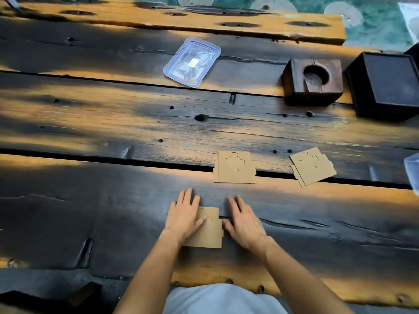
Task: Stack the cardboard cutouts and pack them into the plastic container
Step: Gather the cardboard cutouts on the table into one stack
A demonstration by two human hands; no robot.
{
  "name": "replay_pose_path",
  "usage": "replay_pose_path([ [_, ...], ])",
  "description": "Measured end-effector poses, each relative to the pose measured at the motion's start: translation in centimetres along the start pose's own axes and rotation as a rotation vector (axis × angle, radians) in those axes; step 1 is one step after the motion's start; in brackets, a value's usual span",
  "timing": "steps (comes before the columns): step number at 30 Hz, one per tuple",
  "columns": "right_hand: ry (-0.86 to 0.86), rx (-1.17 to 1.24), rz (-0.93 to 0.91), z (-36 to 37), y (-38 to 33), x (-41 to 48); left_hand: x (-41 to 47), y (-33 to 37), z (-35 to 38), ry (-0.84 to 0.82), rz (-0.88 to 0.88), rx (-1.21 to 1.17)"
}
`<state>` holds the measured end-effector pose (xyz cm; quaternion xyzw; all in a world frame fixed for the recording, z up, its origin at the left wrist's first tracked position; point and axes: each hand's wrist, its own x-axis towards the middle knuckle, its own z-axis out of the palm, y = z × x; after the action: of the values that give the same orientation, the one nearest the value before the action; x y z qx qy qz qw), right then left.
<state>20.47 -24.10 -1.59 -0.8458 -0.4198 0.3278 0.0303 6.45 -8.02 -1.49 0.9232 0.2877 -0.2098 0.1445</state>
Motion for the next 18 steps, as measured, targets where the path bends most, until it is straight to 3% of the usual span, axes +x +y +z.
replay_pose_path([
  [8,0.025,-0.128,0.043,-6.4,5.2,5.9,7.8,3.8,-4.5,-0.154,0.028,0.028],
  [18,-0.063,-0.263,-0.042,-9.0,7.2,12.0,13.6,4.1,-4.7,-0.177,0.023,0.034],
])
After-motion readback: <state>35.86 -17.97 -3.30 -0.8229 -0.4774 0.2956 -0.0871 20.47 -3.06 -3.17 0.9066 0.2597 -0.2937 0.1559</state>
